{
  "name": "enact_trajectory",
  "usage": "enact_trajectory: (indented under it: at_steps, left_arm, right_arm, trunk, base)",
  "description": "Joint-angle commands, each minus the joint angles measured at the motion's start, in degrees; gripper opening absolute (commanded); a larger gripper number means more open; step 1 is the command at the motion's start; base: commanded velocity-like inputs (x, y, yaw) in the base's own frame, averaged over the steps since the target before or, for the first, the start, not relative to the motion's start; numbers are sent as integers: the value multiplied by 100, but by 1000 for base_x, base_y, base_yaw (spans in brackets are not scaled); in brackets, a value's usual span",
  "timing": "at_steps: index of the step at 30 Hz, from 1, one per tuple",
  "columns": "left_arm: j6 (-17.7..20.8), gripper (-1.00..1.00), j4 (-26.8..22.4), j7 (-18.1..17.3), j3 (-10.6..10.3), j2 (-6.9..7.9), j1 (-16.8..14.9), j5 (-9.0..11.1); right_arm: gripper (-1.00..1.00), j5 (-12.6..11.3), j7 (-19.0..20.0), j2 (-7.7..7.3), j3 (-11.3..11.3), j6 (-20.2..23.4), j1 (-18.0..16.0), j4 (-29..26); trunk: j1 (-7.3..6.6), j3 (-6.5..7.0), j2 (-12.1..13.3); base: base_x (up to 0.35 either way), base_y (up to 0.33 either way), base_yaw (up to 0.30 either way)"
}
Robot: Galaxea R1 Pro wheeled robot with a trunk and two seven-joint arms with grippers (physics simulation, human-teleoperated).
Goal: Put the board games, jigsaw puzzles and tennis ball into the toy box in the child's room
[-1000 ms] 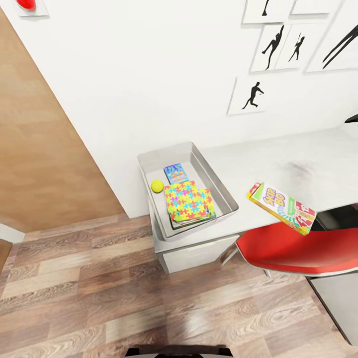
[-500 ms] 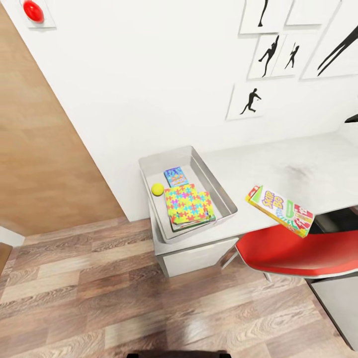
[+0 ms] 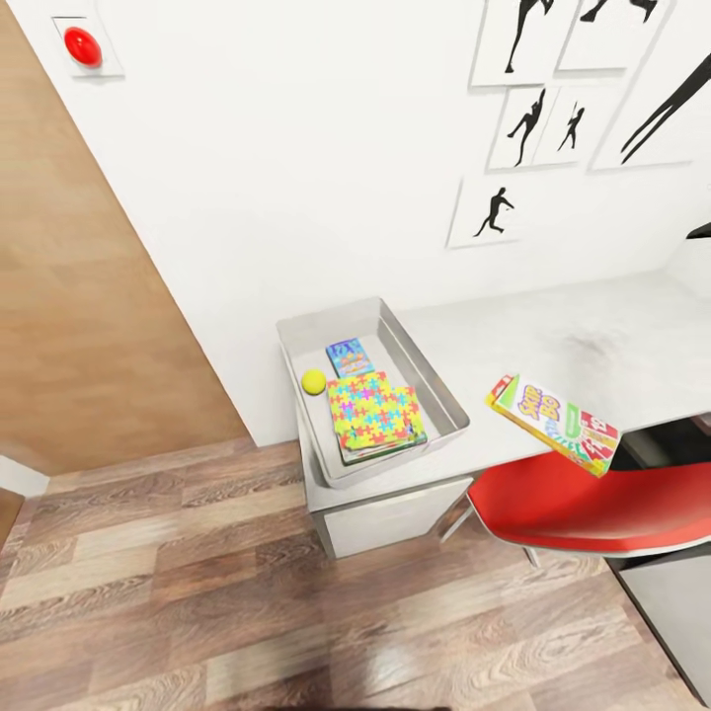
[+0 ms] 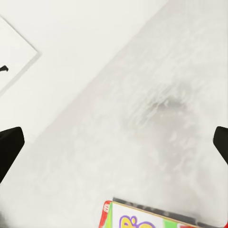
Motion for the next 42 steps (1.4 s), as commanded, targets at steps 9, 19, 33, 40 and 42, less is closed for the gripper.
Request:
enact_trajectory:
  at_steps: [9, 19, 33, 40, 42]
  left_arm:
    - [-26, 100, 5, -3, -3, 2, -3, 58]
    - [-26, 100, 5, -3, -3, 2, -3, 58]
    - [-26, 100, 5, -3, -3, 2, -3, 58]
    - [-26, 100, 5, -3, -3, 2, -3, 58]
    - [-26, 100, 5, -3, -3, 2, -3, 58]
  right_arm:
    - [100, -59, -56, 0, -3, 16, 2, -71]
    - [100, -59, -56, 12, 37, 16, 34, -85]
    - [100, -59, -56, 113, 40, 16, 108, -115]
    - [100, -59, -56, 127, 38, 16, 219, -117]
    - [100, -59, -56, 129, 39, 16, 234, -117]
  trunk:
    - [3, 78, -8]
    - [3, 174, -8]
    - [3, 307, -8]
    - [3, 374, -8]
    - [3, 393, -8]
  base:
    - [0, 0, 0]
    - [0, 0, 0]
    - [0, 0, 0]
    - [0, 0, 0]
    - [0, 0, 0]
